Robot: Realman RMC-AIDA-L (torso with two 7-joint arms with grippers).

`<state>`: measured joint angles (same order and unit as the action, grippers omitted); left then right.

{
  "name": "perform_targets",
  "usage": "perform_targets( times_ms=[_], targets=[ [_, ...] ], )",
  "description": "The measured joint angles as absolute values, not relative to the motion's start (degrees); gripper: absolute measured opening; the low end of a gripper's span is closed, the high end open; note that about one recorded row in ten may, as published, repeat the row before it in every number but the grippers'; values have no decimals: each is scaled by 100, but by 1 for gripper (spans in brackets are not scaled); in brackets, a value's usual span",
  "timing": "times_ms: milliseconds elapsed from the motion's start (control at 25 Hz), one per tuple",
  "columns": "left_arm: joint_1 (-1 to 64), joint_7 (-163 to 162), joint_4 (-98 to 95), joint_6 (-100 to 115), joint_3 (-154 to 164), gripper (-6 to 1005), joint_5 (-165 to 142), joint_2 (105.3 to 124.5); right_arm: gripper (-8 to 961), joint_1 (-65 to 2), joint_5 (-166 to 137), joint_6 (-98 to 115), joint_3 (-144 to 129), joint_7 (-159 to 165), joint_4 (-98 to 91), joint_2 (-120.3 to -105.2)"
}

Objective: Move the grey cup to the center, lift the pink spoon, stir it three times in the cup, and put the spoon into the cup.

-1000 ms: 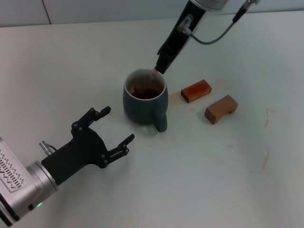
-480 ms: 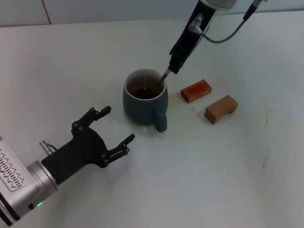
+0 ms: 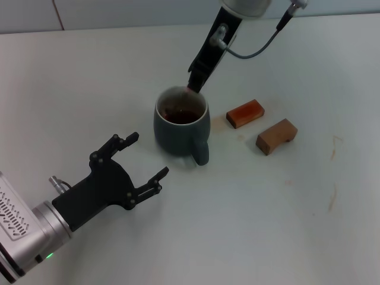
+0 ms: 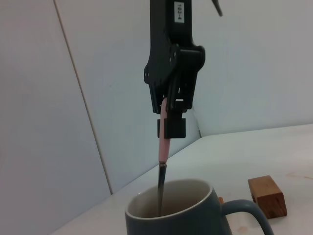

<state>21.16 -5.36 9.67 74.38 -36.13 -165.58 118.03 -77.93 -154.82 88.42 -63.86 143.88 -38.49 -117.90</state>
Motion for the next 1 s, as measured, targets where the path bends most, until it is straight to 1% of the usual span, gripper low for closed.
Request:
perform_targets(
  times_ms=[200,280,360,400,520,680,760,840,920,1000],
  targets=[
    [2113,-525,958,7446,-3612,846,-16559,11803,275,-7757,-15679,8937,-6340,14426,-3839,-11726],
    [2118,-526,957,7446,-3613,846,-16559,11803,278,-7722,-15640,9080,-6337,14425,-3863,-11725],
    [2129,-531,958,7446,-3613,846,-16559,11803,282,-7625,-15597,9107,-6336,14419,-4083,-11799],
    [2137,-538,957,7446,-3612,846,-16559,11803,284,-7625,-15597,9107,-6336,14419,-4083,-11799],
    [2140,-560,958,7446,-3612,846,-16559,11803,289,-7519,-15518,9182,-6337,14419,-4401,-11876],
    [2125,-568,958,7446,-3613,846,-16559,11804,296,-7210,-15412,9285,-6392,14454,-4942,-11914],
    [2116,-569,957,7446,-3625,846,-16559,11803,300,-6929,-15291,9292,-6394,14500,-5382,-11921],
    [2112,-570,954,7447,-3641,846,-16558,11802,339,-6493,-14956,9301,-6398,14514,-6013,-11921],
    [2107,-571,951,7448,-3652,846,-16557,11801,379,-5904,-14394,9292,-6414,14328,-6708,-11921],
    [2104,-571,949,7447,-3660,846,-16555,11798,418,-5028,-13487,9115,-6471,13844,-7453,-11931]
  ],
)
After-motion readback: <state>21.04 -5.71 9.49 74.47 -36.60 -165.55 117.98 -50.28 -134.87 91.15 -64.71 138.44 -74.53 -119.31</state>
